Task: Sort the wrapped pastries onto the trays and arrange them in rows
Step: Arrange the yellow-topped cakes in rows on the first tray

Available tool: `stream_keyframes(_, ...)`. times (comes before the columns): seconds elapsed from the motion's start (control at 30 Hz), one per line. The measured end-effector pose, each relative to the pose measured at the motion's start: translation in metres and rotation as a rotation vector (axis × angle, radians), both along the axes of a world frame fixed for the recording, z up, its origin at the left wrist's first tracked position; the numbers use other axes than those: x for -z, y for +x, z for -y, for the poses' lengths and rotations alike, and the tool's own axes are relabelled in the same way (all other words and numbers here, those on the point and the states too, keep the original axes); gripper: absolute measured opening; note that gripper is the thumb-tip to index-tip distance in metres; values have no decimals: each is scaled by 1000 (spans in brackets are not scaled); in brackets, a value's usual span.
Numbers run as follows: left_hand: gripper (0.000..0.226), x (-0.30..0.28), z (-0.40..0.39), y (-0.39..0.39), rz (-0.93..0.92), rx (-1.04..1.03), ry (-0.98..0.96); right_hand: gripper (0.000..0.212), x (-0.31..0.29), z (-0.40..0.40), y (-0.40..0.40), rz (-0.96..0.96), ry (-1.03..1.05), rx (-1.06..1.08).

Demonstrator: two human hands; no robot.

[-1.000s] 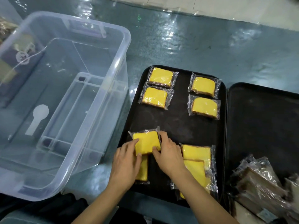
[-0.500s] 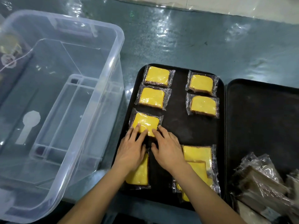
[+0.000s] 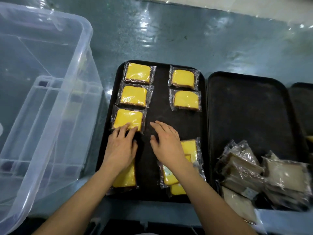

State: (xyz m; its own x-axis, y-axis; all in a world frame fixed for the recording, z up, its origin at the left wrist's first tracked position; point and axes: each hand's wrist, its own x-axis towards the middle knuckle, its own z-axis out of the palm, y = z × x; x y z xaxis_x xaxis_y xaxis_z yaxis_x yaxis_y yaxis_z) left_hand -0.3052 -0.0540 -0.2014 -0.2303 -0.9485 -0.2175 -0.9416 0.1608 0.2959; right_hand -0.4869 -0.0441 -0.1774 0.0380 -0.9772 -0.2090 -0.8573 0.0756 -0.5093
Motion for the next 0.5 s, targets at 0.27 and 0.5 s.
stream_keyframes(0.27,48,-17,-64,-56,-268,343,35,34,-8,-79,-107,43,-45,402)
stream_keyframes(0.5,72,-13,-86,-60,-85,427,115,22,-2,-124,-98,-114,116,394)
